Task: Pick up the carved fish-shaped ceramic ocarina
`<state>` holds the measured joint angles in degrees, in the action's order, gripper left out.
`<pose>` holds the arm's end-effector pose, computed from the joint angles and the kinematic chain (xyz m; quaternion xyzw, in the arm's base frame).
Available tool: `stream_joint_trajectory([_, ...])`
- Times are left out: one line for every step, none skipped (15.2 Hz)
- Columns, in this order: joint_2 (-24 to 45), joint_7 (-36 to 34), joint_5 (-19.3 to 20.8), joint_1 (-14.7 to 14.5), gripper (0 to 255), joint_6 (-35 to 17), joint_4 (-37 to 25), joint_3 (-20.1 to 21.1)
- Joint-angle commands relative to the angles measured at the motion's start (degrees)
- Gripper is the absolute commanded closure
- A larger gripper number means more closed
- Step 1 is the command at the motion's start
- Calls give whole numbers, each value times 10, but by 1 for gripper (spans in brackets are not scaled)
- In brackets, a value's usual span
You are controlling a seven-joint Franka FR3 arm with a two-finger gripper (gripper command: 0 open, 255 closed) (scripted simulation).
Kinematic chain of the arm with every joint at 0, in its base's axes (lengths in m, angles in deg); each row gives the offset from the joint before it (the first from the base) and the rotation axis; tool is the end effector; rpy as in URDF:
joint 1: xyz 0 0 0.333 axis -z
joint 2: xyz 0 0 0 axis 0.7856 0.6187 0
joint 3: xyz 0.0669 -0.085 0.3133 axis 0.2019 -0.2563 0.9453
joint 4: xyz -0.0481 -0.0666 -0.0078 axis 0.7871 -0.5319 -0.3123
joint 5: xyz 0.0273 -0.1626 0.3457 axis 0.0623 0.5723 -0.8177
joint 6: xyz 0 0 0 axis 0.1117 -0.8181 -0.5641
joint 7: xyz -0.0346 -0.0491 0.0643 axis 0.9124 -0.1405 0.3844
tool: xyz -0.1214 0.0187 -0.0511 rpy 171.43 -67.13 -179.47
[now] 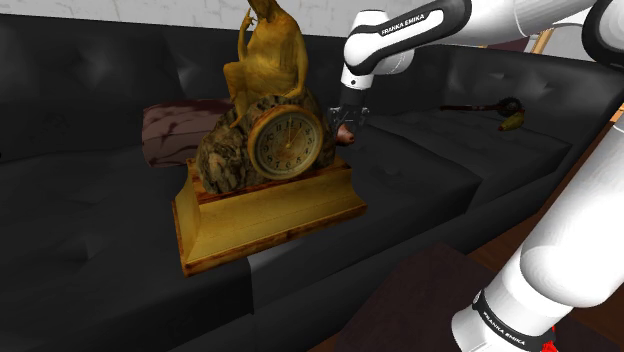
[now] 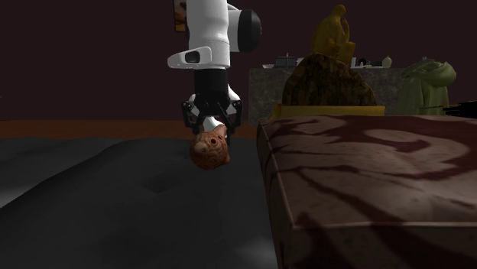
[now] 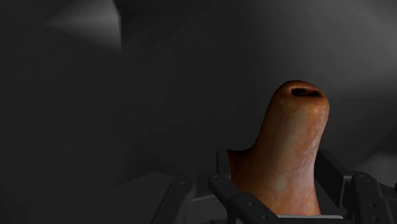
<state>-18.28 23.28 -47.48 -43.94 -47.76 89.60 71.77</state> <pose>0.5479 -0.0867 0.4497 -0.9831 0.1811 -0.0238 0.0145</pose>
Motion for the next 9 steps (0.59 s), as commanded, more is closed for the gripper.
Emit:
stream_joint_trajectory([1, 0, 0, 0, 255, 0, 1, 0])
stream_joint_trajectory([1, 0, 0, 0, 255, 0, 1, 0])
stream_joint_trajectory([1, 0, 0, 0, 255, 0, 1, 0])
stream_joint_trajectory([1, 0, 0, 0, 255, 0, 1, 0])
stream_joint_trajectory([2, 0, 0, 0, 255, -1, 1, 0])
stream_joint_trajectory([0, 0, 0, 0, 255, 7, -5, 0])
stream_joint_trajectory([-2, -1, 0, 0, 255, 14, -10, 0])
stream_joint_trajectory([-4, -1, 1, 0, 255, 22, -16, 0])
stream_joint_trajectory([-6, -1, 1, 0, 255, 29, -21, 0])
